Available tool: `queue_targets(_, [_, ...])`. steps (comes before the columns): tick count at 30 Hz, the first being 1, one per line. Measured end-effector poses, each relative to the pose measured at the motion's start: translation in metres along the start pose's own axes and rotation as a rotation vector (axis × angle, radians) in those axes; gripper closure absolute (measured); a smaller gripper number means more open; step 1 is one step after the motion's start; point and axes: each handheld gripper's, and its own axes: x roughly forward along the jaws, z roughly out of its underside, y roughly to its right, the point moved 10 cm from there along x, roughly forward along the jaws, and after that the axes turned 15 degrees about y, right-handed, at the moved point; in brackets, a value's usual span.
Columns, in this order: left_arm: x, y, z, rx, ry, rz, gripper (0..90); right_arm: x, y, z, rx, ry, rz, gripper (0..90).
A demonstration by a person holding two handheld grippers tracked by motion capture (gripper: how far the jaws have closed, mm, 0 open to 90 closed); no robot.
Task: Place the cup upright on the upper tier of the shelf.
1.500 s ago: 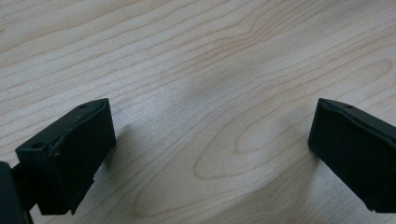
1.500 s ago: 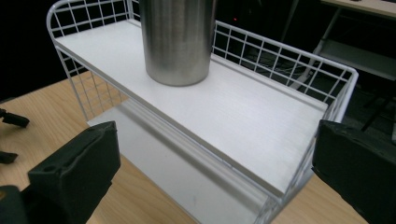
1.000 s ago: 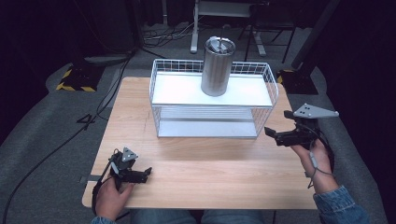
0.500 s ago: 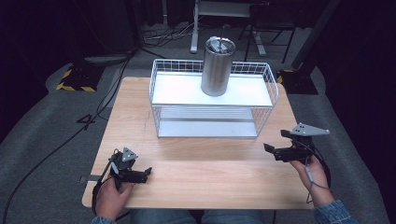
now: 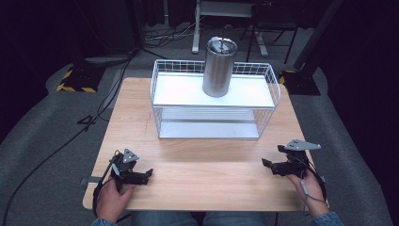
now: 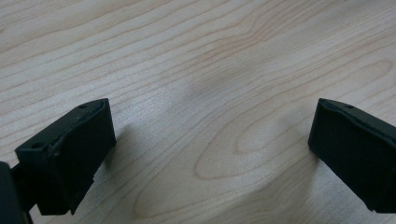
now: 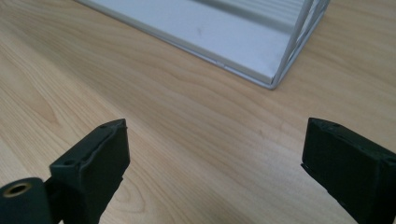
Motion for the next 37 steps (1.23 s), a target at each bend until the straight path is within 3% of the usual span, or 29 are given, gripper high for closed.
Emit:
queue_targets(11, [0.0,0.0,0.0,0.0,0.0,0.0,1.0,0.005,-0.002,0.033,0.025,-0.047,0.006,8.1])
queue_targets(20, [0.0,0.0,0.0,0.0,0.0,0.0,1.1,0.01,-0.004,0.05,-0.006,-0.076,0.014,9.6])
queue_targets(25, [0.0,0.0,0.0,0.0,0.0,0.0,1.0,0.013,-0.008,0.055,-0.008,-0.089,0.007,13.4])
queue_targets(28, [0.0,0.0,0.0,0.001,0.0,0.0,1.1,0.015,-0.008,0.056,-0.03,-0.082,0.019,12.8])
queue_targets(37, [0.0,0.0,0.0,0.0,0.0,0.0,1.0,0.015,-0.008,0.057,-0.029,-0.077,0.027,12.1])
